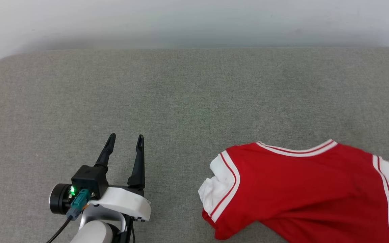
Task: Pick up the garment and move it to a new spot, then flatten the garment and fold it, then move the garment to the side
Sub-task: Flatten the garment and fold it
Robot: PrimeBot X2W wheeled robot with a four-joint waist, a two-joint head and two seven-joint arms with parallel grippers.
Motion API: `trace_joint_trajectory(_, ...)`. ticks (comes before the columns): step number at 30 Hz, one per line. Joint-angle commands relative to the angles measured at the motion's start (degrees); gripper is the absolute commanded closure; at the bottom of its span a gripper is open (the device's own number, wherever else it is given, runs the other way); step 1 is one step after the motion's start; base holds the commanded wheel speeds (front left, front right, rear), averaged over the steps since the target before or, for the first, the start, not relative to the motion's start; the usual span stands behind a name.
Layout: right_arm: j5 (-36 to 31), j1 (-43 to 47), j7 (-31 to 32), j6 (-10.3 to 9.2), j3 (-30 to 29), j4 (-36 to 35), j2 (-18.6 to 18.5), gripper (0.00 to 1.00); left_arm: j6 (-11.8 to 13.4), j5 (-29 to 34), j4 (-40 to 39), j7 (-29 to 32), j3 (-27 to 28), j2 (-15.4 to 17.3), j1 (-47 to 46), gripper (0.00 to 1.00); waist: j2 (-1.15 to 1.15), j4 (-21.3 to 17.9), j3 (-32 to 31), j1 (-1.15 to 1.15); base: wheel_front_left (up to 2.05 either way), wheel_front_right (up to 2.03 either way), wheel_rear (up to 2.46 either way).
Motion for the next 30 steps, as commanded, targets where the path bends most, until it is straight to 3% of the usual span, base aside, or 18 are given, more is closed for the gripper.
trace_joint_trajectory(1,-0.03,1.41,-0.52,-0.04,-0.94,0.82,1.29,1.0,0.29,-0.08,-0.16,0.12,0.02,0.31,0.61,0.0,0.0,-0.1,-0.16,0.0,0.0,0.0,0.0)
trace_joint_trajectory(2,-0.32,2.59,-1.28,-0.04,-1.5,1.61,1.98,1.0,0.21,-0.1,-0.19,0.31,-0.05,0.4,0.66,0.0,0.0,-0.09,-0.18,0.0,0.0,0.0,0.0)
trace_joint_trajectory(3,-0.63,3.38,-2.52,-0.03,-1.72,2.37,2.75,0.82,0.25,-0.15,-0.19,0.44,-0.04,0.5,0.68,0.0,0.0,-0.08,-0.24,0.0,0.0,0.0,0.0)
trace_joint_trajectory(4,-0.09,3.77,-3.46,-0.04,-1.94,3.37,4.06,0.47,0.33,-0.21,-0.21,0.46,-0.04,0.59,0.68,0.0,0.0,-0.09,-0.33,0.0,0.0,0.0,0.0)
trace_joint_trajectory(5,-0.37,4.22,-4.97,-0.02,-1.55,4.09,4.63,0.0,0.47,-0.26,-0.21,0.58,0.02,0.75,0.82,0.0,0.0,-0.12,-0.45,0.0,0.0,0.0,0.0)
trace_joint_trajectory(10,-1.47,3.26,-15.47,-0.03,-1.37,6.06,7.27,0.0,0.89,-0.57,-0.16,1.17,0.14,1.27,1.64,0.0,0.0,-0.02,-1.69,0.0,0.0,0.0,0.0)
trace_joint_trajectory(19,-6.41,2.5,-34.92,-0.03,1.64,3.37,8.11,0.0,1.69,-1.37,-0.27,2.49,0.08,2.29,4.12,0.0,0.0,0.38,-5.76,0.0,0.0,0.0,0.0)
trace_joint_trajectory(25,-7.51,4.91,-40.94,-0.03,8.45,-1.91,8.74,0.0,2.15,-1.99,-0.53,3.41,0.03,3.1,6.03,0.0,0.0,0.45,-8.14,0.0,0.0,0.0,0.0)
trace_joint_trajectory(30,-8.62,8.38,-41.46,-0.03,13.39,-7.56,10.42,0.0,2.47,-2.55,-0.38,4.37,0.15,3.76,7.55,0.0,0.0,0.13,-10.06,0.0,0.0,0.0,0.0)
